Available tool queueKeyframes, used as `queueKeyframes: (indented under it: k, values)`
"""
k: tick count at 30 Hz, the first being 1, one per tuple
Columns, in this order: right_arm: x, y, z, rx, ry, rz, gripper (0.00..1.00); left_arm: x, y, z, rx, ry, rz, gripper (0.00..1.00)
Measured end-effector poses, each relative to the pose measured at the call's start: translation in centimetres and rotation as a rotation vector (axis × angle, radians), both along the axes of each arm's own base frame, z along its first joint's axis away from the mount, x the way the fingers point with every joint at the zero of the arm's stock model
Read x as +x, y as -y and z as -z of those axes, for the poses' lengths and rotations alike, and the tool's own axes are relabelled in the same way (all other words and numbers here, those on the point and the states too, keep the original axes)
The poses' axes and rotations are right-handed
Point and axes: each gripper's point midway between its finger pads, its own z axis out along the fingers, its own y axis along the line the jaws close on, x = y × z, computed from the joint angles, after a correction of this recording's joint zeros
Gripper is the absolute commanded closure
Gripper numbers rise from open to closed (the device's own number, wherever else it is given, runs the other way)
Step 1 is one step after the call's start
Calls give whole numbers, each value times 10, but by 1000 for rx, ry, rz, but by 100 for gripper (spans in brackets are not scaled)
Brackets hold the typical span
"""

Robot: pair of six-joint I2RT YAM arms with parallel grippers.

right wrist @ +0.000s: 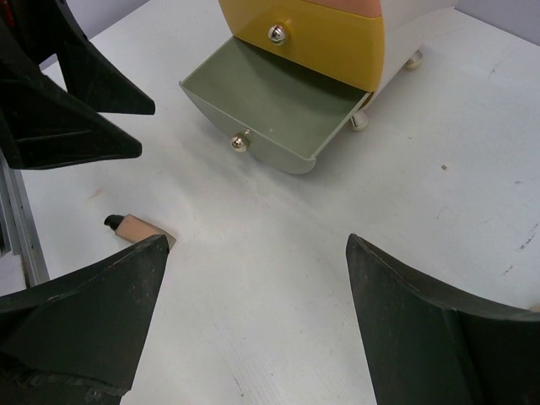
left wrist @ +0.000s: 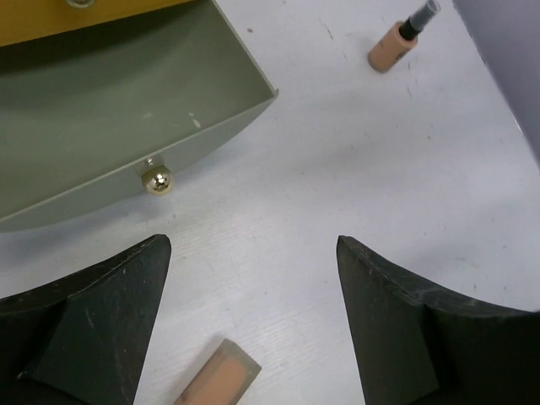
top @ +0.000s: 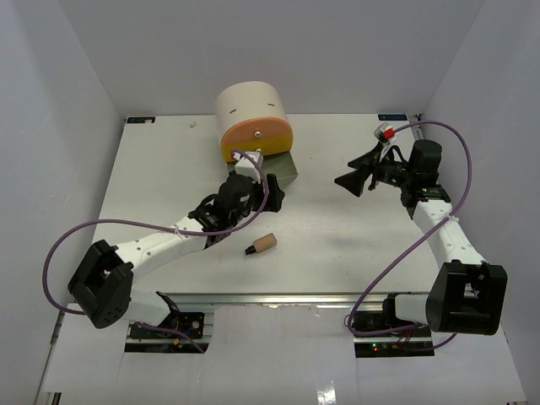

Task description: Organize the makeup

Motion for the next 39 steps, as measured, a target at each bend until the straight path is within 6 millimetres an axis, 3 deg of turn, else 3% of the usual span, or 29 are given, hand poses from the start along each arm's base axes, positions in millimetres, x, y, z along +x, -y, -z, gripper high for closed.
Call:
queueKeyframes:
  k: [8, 16, 27, 35, 39]
  values:
    - [0, 0, 2, -3, 1, -1, 8, -35, -9, 25, 153, -68, 172, 8]
    - [-2, 0, 6, -3, -9, -3, 8, -68, -18, 68, 300, -145, 353, 8]
    - [-2, 0, 7, -1, -13, -8, 7, -84, -15, 113, 404, -223, 516, 14]
    - [0, -1, 11, 0, -27, -9, 8, -87, -18, 141, 473, -265, 563, 24]
    - [0, -1, 13, 0, -31, -9, 8, -88, -20, 150, 490, -281, 573, 40]
